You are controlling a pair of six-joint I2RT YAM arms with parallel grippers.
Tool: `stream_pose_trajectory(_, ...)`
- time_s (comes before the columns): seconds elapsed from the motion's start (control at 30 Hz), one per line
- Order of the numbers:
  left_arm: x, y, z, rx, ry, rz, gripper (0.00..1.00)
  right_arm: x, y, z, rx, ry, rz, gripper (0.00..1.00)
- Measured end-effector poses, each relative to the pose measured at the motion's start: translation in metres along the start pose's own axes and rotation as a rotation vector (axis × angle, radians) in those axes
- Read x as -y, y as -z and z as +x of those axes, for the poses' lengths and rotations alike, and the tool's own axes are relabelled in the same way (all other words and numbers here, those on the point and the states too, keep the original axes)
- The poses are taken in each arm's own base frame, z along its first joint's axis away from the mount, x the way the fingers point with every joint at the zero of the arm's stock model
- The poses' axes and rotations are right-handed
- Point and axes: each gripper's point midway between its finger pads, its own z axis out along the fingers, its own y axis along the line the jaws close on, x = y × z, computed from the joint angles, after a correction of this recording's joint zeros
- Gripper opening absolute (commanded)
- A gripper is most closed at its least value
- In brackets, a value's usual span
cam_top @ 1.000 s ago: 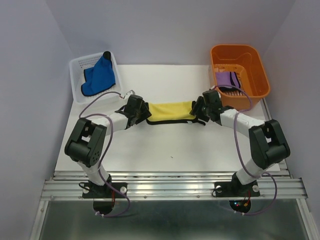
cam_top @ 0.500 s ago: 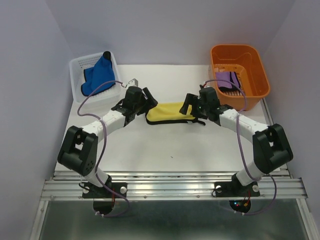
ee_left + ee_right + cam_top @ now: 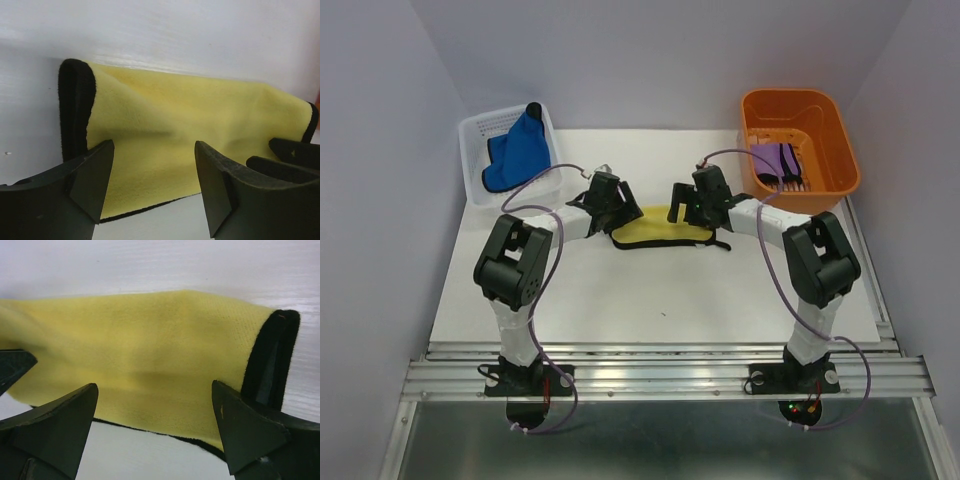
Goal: Fold and stack the towels
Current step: Fold the towel
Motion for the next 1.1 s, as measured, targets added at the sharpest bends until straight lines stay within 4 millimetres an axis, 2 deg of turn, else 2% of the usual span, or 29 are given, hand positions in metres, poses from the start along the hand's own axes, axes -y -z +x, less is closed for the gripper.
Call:
stream_pose_trajectory(0.23, -0.020, -0.003, -0.014, 0.018, 0.032, -0.038, 0.76, 0.032, -0.021, 0.007, 0.009, 0.006, 0.160, 1.00)
stream_pose_trajectory(0.4, -0.024, -0.004, -0.017, 0.025, 0.036, -0.048, 0.76, 0.042, -0.021, 0.001, 0.039, 0.016, 0.211, 1.00)
stream_pose_trajectory(0.57, -0.026, -0.008, -0.014, 0.018, 0.035, -0.050, 0.76, 0.042, -0.022, -0.002, 0.048, 0.041, 0.209, 1.00)
stream_pose_trajectory(0.7, -0.025, -0.008, -0.013, 0.015, 0.027, -0.046, 0.76, 0.036, -0.020, -0.001, 0.029, 0.087, 0.166, 1.00)
stream_pose_trajectory(0.8, -0.024, -0.002, -0.016, 0.019, 0.016, -0.048, 0.76, 0.025, -0.012, -0.006, 0.030, 0.120, 0.114, 1.00)
stream_pose_trajectory(0.87, -0.022, 0.007, -0.019, 0.033, 0.010, -0.047, 0.77, 0.014, 0.002, -0.015, 0.051, 0.135, 0.066, 1.00)
stream_pose_trajectory(1.0, -0.007, 0.039, -0.036, 0.097, 0.003, -0.002, 0.77, -0.011, 0.034, -0.026, 0.094, 0.156, -0.056, 1.00)
stream_pose_trajectory(1.1, -0.004, 0.048, -0.038, 0.116, 0.000, 0.014, 0.77, -0.027, 0.038, -0.025, 0.089, 0.162, -0.137, 1.00)
